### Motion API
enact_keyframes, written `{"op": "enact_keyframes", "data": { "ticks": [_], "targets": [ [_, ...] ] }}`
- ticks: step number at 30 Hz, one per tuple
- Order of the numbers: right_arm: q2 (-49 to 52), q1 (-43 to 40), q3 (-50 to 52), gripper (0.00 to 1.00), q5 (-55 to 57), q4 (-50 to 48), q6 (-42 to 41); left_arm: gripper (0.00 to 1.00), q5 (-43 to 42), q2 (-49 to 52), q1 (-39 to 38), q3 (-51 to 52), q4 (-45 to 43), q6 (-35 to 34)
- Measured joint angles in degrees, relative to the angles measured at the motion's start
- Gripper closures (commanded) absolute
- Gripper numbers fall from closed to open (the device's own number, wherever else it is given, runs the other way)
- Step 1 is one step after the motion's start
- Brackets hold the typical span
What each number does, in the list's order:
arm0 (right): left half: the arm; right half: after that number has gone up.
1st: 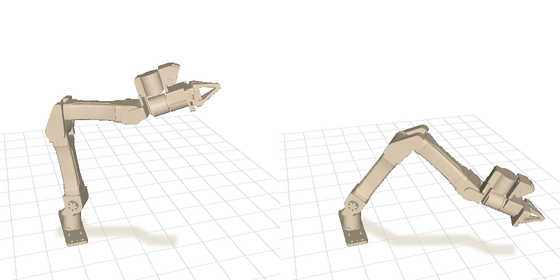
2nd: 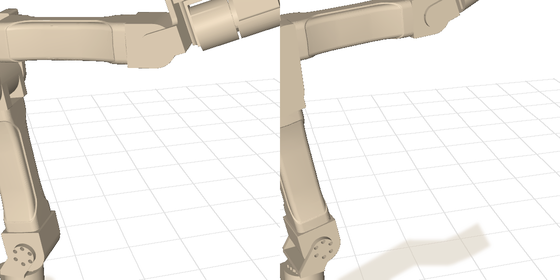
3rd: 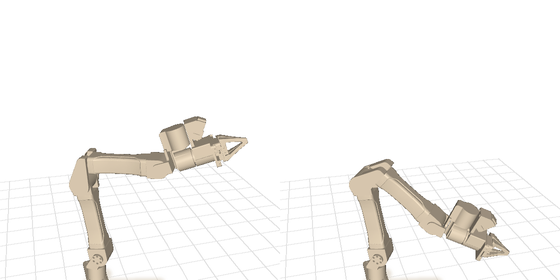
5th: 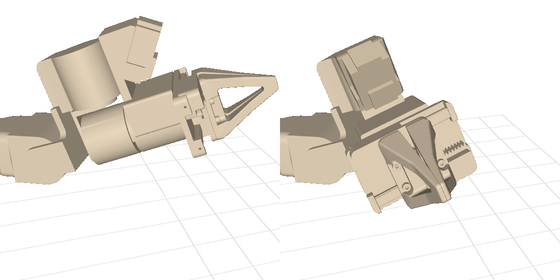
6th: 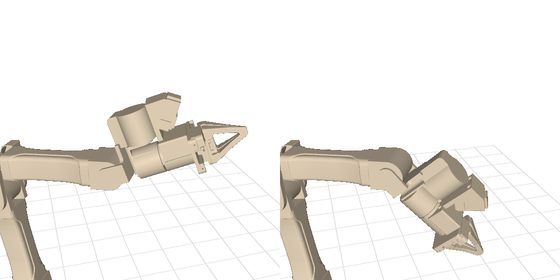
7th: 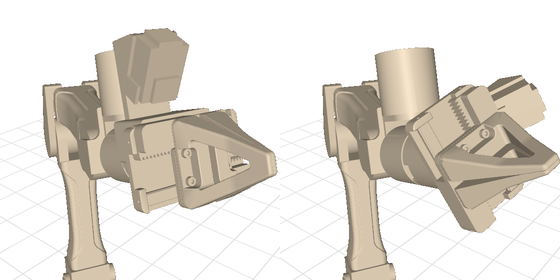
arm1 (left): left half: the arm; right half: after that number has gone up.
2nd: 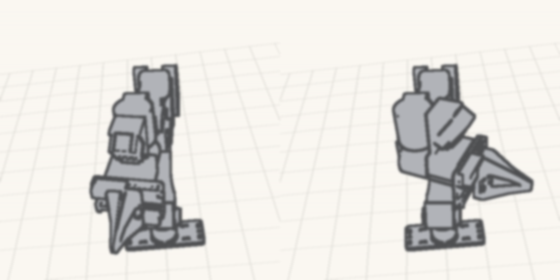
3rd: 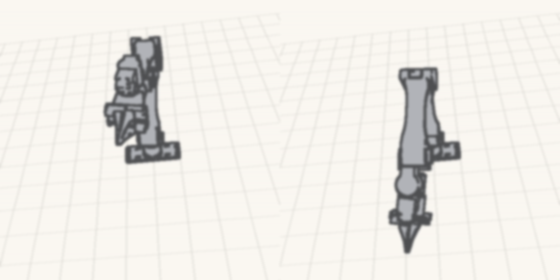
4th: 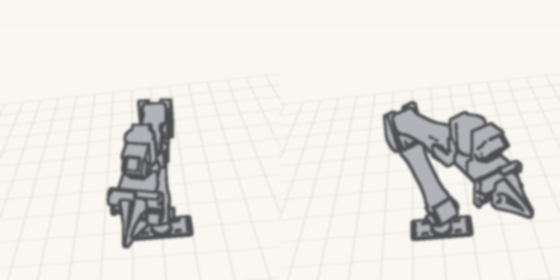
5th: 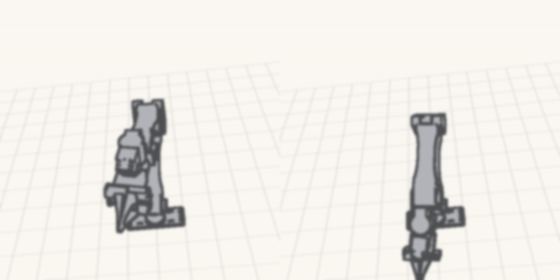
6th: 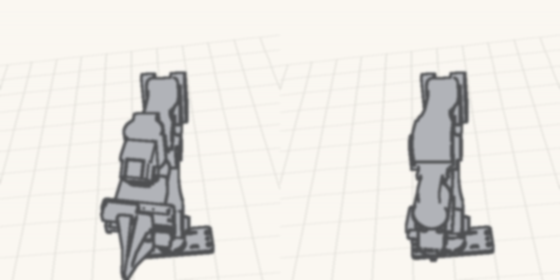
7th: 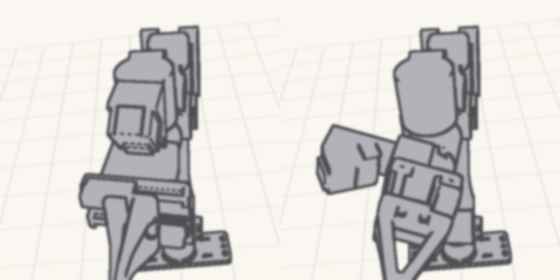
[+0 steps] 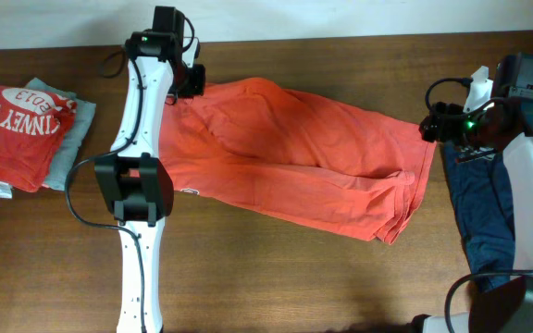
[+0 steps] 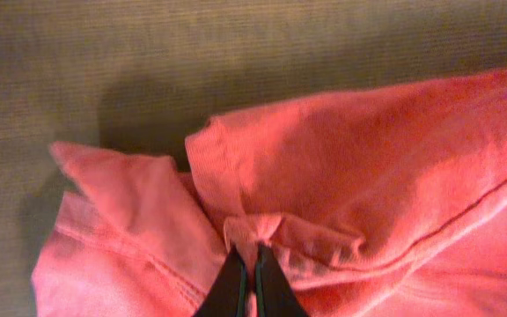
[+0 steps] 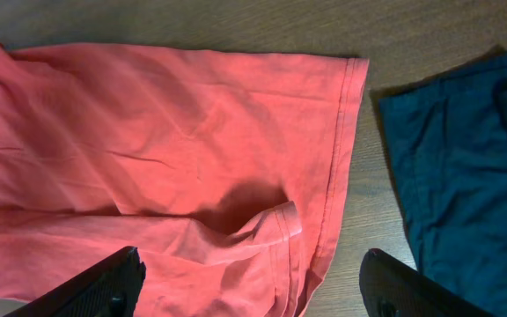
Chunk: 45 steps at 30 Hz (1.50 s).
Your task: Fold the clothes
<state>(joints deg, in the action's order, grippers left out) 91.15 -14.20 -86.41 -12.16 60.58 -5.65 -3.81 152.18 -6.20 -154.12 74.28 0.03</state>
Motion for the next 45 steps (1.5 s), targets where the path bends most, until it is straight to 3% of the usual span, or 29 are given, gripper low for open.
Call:
{"op": "enact_keyframes", "data": {
  "ticks": [7, 8, 10, 14, 21, 23, 29, 43, 45],
  "targets": [
    [0.4, 0.0, 0.0, 0.17, 0.0, -0.1, 0.1, 0.98, 0.0, 0.0, 0.0, -1.3, 15.8, 2.6],
    [0.5, 0.0, 0.0, 0.17, 0.0, -0.1, 0.2, 0.92, 0.0, 0.0, 0.0, -1.3, 16.9, 2.9],
    [0.9, 0.0, 0.0, 0.17, 0.0, -0.1, 0.2, 0.62, 0.0, 0.0, 0.0, -1.3, 19.4, 3.6],
    [1.0, 0.0, 0.0, 0.17, 0.0, -0.1, 0.3, 0.48, 0.0, 0.0, 0.0, -1.3, 19.6, 4.0],
    [1.1, 0.0, 0.0, 0.17, 0.0, -0.1, 0.3, 0.46, 0.0, 0.0, 0.0, -2.0, 18.6, 4.1],
    [1.1, 0.0, 0.0, 0.17, 0.0, -0.2, 0.3, 0.42, 0.0, 0.0, 0.0, -2.9, 13.0, 4.1],
    [1.1, 0.0, 0.0, 0.17, 0.0, -0.1, 0.3, 0.41, 0.0, 0.0, 0.0, -3.2, -0.5, 4.1],
    [1.1, 0.0, 0.0, 0.17, 0.0, -0.1, 0.3, 0.43, 0.0, 6.0, 0.0, -3.1, -0.6, 3.6],
    [1.1, 0.0, 0.0, 0.17, 0.0, -0.1, 0.3, 0.54, 0.0, 6.2, 0.0, -3.1, -0.6, 3.4]
  ]
}}
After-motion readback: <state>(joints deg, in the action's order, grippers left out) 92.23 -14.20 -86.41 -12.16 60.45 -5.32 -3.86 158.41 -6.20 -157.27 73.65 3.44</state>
